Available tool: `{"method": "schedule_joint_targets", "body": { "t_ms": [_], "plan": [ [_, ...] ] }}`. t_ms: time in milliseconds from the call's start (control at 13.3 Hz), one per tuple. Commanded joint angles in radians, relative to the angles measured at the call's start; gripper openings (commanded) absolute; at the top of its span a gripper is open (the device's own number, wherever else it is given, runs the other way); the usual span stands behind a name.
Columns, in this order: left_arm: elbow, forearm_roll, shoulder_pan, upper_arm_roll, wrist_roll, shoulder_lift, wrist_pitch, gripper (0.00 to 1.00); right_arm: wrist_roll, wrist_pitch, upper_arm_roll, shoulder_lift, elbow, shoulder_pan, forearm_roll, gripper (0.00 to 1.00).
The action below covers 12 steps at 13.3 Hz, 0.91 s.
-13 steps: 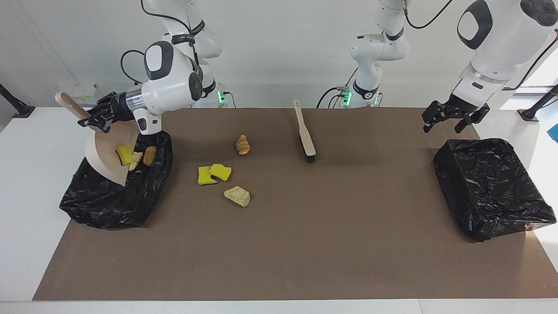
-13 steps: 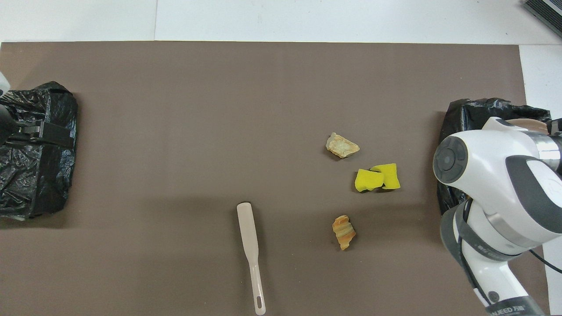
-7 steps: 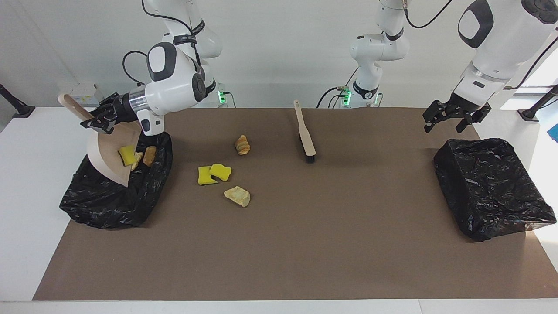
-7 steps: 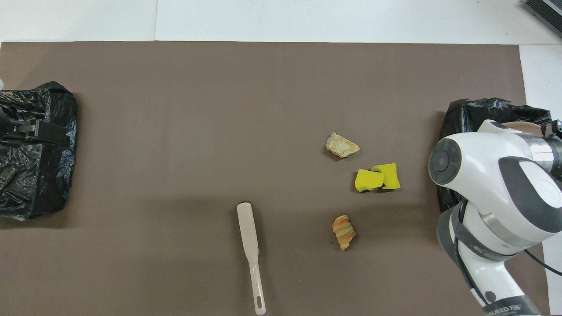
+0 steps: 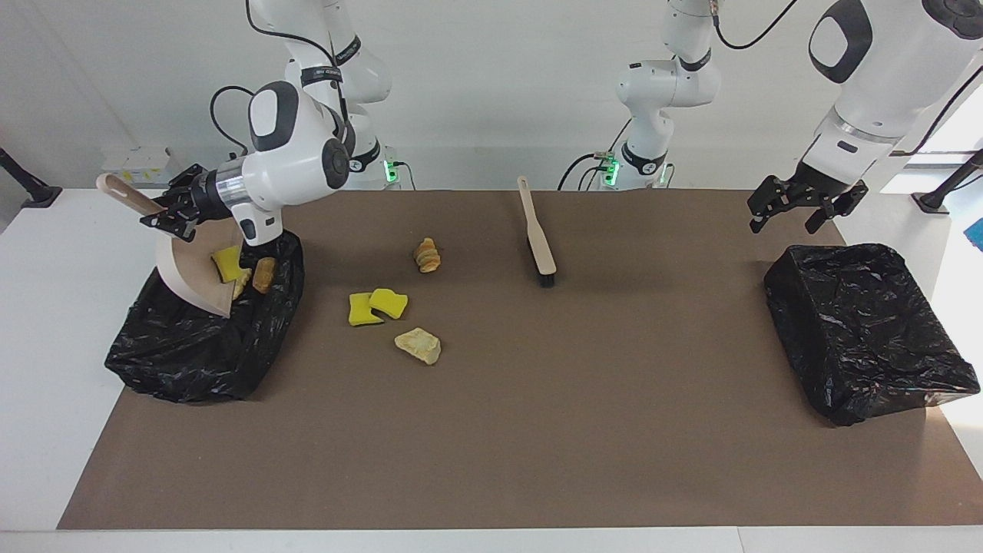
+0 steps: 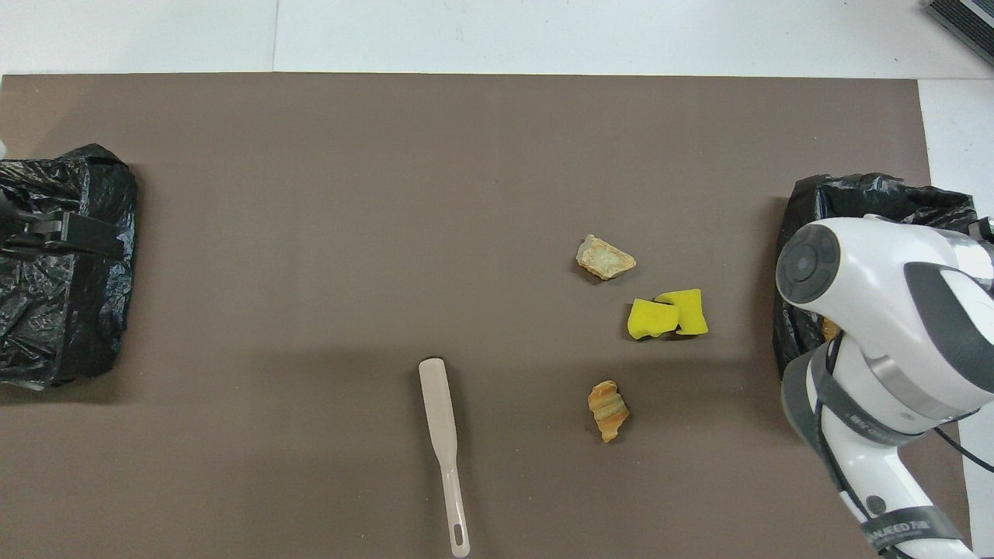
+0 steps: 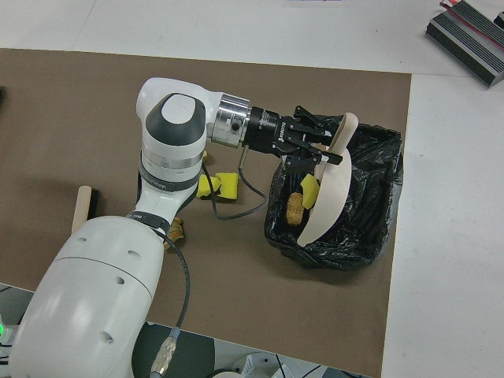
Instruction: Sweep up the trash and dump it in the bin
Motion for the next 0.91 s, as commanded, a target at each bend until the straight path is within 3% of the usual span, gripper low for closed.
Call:
{"method": "schedule_joint_targets", "body": {
  "t_ms": [0, 226, 453, 830],
  "plan": [
    [-0.01, 0.012, 0.01, -0.006, -0.001, -0.013, 0.013, 1.0, -0.039, -0.022, 0.003, 0.041, 0.079, -0.009, 0.039, 0.0],
    [-0.01, 0.012, 0.01, -0.006, -0.001, -0.013, 0.013, 1.0, 0.107, -0.139, 0.004, 0.09, 0.162, 0.006, 0.049, 0.0],
    [-0.01, 0.014, 0.01, -0.006, -0.001, -0.013, 0.013, 1.0, 0.188, -0.11, 0.003, 0.066, 0.118, -0.002, 0.059, 0.0],
    [-0.01, 0.014, 0.01, -0.006, -0.001, -0.013, 0.013, 1.0, 0.09, -0.072, 0.003, 0.069, 0.124, -0.035, 0.089, 0.0]
  ]
}}
